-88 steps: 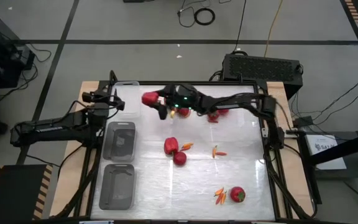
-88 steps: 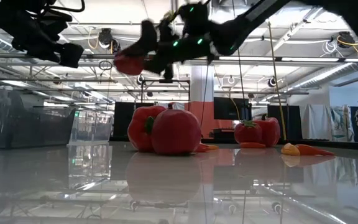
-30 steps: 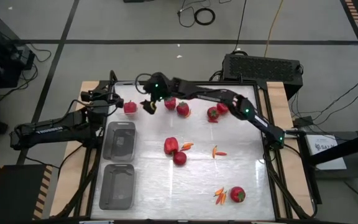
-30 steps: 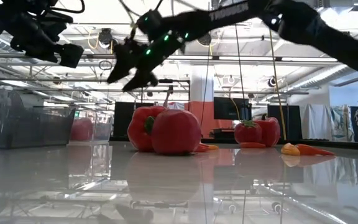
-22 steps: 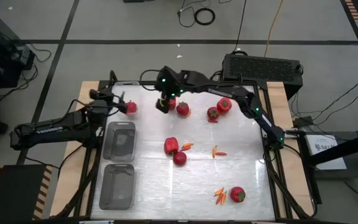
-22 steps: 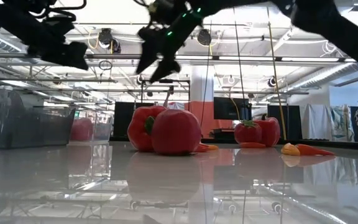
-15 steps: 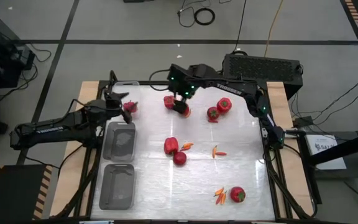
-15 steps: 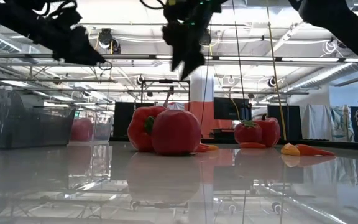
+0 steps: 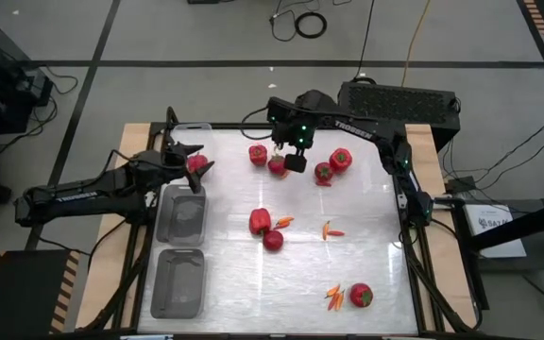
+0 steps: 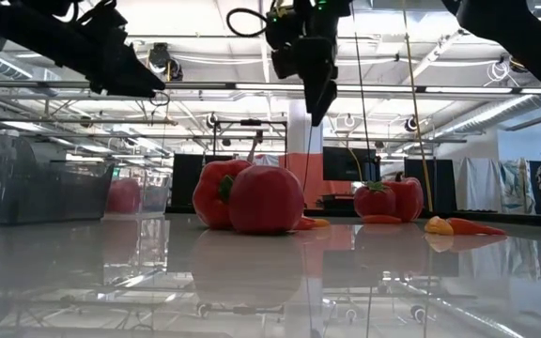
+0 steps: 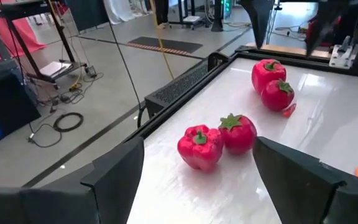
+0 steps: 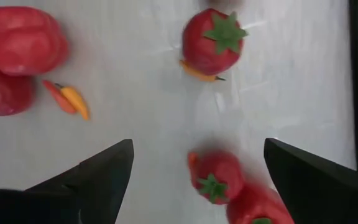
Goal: Sort produce into baskets
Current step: Put the top right red bell pepper into the transparent bin
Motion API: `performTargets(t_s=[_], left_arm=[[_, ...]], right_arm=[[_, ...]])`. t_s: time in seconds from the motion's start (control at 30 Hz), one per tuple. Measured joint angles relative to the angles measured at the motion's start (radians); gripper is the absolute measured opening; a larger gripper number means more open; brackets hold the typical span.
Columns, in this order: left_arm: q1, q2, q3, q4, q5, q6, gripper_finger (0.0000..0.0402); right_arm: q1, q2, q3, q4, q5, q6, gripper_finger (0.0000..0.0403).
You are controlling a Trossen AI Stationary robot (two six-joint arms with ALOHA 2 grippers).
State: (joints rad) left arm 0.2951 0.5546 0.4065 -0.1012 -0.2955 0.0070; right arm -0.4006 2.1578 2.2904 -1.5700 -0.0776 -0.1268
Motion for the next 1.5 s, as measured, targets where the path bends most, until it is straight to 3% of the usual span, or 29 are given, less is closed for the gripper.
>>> performTargets(t_s=[0.2,0.37,0.57,0.9,1.2,1.5], left_arm=[[0.000,0.002,0.000,-0.012,0.000,0.000,0.0308],[0.000,0.002,0.000,0.001,-0.004,0.012,0.0308],[0.000,0.002,0.000,0.053,-0.012,0.065,0.0308],[0.000,0.007,0.000,0.137,-0.014,0.111,0.0308],[0.000,0.057,0.000,0.177,-0.015,0.111,0.0308],[0.000,0.124,0.000,0.176,-0.017,0.112,0.0308]], right_arm=[[-0.049,-0.009,-0.001,-0.001,0.010,-0.046,0.0352],[-0.131,-0.083,-0.085,0.000,0.099,-0.046,0.0352],[-0.231,-0.306,-0.391,0.033,0.105,0.034,0.0352],[-0.273,-0.627,-0.894,0.336,0.103,0.090,0.0352],[-0.272,-0.661,-1.060,0.475,0.103,0.100,0.0352],[-0.270,-0.655,-1.122,0.607,0.106,0.325,0.0352]])
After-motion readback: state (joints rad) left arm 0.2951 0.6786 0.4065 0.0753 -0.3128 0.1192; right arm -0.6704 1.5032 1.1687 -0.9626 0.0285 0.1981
